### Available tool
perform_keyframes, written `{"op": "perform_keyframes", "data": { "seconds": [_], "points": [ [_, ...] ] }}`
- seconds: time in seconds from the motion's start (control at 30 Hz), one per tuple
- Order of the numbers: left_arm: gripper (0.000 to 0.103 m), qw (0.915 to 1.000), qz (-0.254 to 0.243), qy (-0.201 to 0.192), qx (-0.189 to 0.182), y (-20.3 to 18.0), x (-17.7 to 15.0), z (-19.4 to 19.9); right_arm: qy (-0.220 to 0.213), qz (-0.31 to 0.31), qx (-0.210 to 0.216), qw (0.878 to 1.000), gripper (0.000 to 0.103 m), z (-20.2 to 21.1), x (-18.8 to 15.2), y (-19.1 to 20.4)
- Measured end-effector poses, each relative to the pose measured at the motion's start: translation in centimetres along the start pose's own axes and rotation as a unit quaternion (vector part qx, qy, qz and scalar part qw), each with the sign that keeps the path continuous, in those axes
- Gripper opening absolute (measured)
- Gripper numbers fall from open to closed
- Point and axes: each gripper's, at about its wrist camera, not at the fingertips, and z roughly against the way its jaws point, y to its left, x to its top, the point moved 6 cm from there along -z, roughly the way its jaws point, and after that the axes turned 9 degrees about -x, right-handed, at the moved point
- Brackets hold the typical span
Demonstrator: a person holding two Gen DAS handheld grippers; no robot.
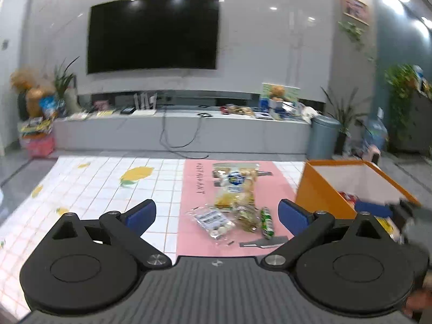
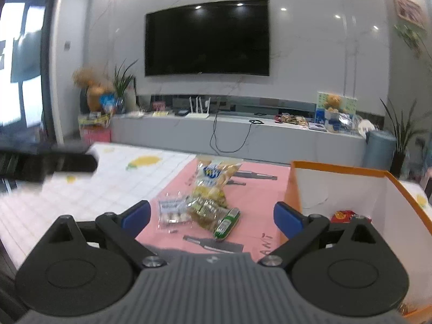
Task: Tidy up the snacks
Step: 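Move both tools back from the box toward the remaining snacks, then grasp the green snack tube with the right tool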
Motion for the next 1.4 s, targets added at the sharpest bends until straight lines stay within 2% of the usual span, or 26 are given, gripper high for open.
{"op": "perform_keyframes", "data": {
  "seconds": [0.1, 0.17, 0.3, 0.43, 0.53, 0.7, 0.77, 0.93, 1.07, 1.17, 1.3, 1.4],
  "points": [
    [0.103, 0.9997, 0.026, -0.003, -0.003, 1.5, -0.1, -0.6, -0.005, 0.018, -0.008, 1.0, 0.095, -0.4, -0.5, 1.3],
    [0.103, 0.999, 0.042, -0.014, 0.01, 2.4, -0.3, -0.9, -0.023, 0.012, -0.018, 0.999, 0.093, -0.5, -0.3, 1.7],
    [0.103, 0.9985, 0.052, -0.018, 0.007, 3.8, -1.1, -1.6, -0.016, 0.009, -0.019, 1.0, 0.075, -1.8, -0.6, 2.5],
    [0.103, 0.9958, 0.089, 0.013, -0.018, 5.3, -2.0, -3.4, 0.007, 0.017, -0.031, 0.999, 0.069, -3.6, -1.7, 2.8],
    [0.103, 0.9923, 0.114, 0.045, -0.019, 6.0, -2.5, -4.8, 0.036, 0.005, -0.044, 0.998, 0.062, -5.5, -2.9, 2.8],
    [0.103, 0.986, 0.14, 0.091, 0.0, 6.5, -3.1, -6.4, 0.069, -0.028, -0.087, 0.993, 0.057, -8.0, -4.4, 1.9],
    [0.103, 0.9846, 0.14, 0.104, -0.008, 6.4, -3.3, -6.8, 0.083, -0.043, -0.097, 0.991, 0.054, -8.9, -5.0, 1.4],
    [0.103, 0.9834, 0.137, 0.119, -0.003, 6.8, -3.5, -7.7, 0.083, -0.031, -0.123, 0.988, 0.053, -10.7, -5.4, 1.2],
    [0.103, 0.9809, 0.142, 0.132, 0.014, 7.7, -3.7, -8.8, 0.078, -0.03, -0.127, 0.988, 0.053, -11.9, -5.1, 1.1],
    [0.103, 0.979, 0.146, 0.142, 0.012, 8.2, -3.7, -9.9, 0.075, -0.037, -0.125, 0.989, 0.053, -13.0, -5.0, 0.8],
    [0.103, 0.979, 0.136, 0.151, 0.017, 8.5, -3.8, -11.0, 0.077, -0.038, -0.131, 0.988, 0.048, -14.6, -5.1, 0.3],
    [0.103, 0.9759, 0.144, 0.163, 0.015, 8.5, -4.2, -11.4, 0.072, -0.057, -0.124, 0.988, 0.046, -15.6, -4.7, 0.0]
  ]
}}
